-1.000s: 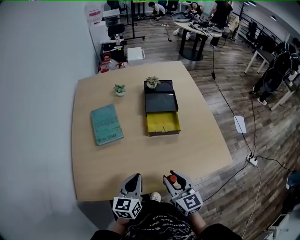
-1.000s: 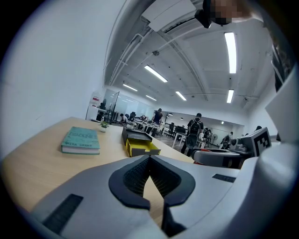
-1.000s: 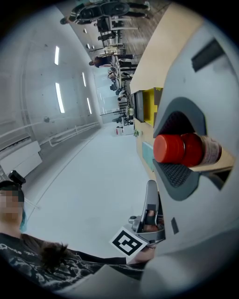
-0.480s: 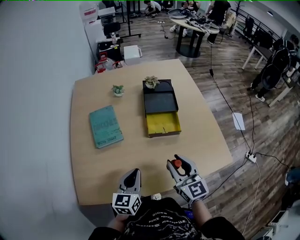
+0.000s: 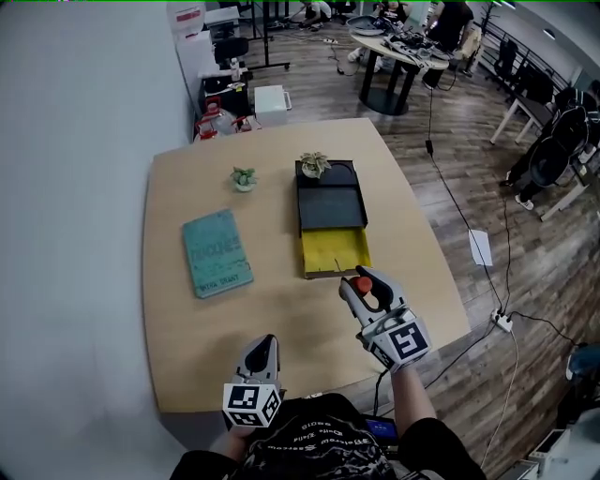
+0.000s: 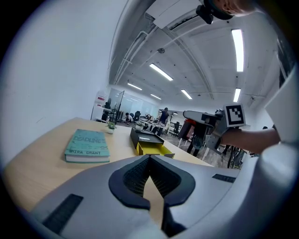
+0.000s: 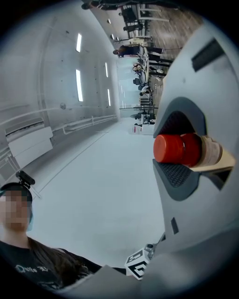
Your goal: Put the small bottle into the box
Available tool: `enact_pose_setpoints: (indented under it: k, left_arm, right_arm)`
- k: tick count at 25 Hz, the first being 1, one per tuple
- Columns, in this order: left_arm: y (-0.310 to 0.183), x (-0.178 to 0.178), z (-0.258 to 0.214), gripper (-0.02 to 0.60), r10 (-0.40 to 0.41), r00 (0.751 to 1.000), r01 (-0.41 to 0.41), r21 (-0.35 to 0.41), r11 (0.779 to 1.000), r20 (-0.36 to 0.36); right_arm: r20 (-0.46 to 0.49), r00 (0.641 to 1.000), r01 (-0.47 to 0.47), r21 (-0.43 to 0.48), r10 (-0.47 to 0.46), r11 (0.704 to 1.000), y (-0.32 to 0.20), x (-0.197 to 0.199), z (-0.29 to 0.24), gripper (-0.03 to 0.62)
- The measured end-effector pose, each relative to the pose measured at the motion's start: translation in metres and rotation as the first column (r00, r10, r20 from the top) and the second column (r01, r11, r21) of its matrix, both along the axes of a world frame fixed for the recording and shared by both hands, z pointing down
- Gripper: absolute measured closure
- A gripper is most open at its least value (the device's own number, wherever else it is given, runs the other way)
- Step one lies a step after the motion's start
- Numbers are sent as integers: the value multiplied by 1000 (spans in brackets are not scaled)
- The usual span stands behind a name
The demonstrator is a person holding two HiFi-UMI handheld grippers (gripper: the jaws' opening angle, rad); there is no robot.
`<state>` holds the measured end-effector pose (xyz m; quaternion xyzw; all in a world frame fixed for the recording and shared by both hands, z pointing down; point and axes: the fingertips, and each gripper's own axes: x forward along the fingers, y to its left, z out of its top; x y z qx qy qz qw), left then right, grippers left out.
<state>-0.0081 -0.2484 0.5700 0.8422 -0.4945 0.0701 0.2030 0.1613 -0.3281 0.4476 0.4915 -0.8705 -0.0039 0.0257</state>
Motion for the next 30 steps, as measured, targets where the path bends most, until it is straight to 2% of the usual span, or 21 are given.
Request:
enact_pose_setpoints:
  k: [8,12,15,25,30]
  left_arm:
    - [-23,-17,12,578,-17,1000,17,-28,999,17]
    - [-34,-32,22,578,-43,998,45,-60,997,37]
    - [-46,-41,27,578,-61,997,64,-67,996,37]
    - [-67,-62,38,578,-94,994,100,-112,989,60]
    - [-78,-72,45,578,-108,991,118,-128,985,84]
  right_arm:
    - [-1,1000,18,-9,-18,1000,-82,-8,6,451]
    - [32,999,11,-31,-10,999,-113,-4,19,452]
    - [0,1000,24,-52,-24,998,-135,-9,35,451]
    - [-85,995,37,-147,-50,988,-180,-14,97,451]
    - [-78,994,62,-192,-78,979,-197,-15,128,451]
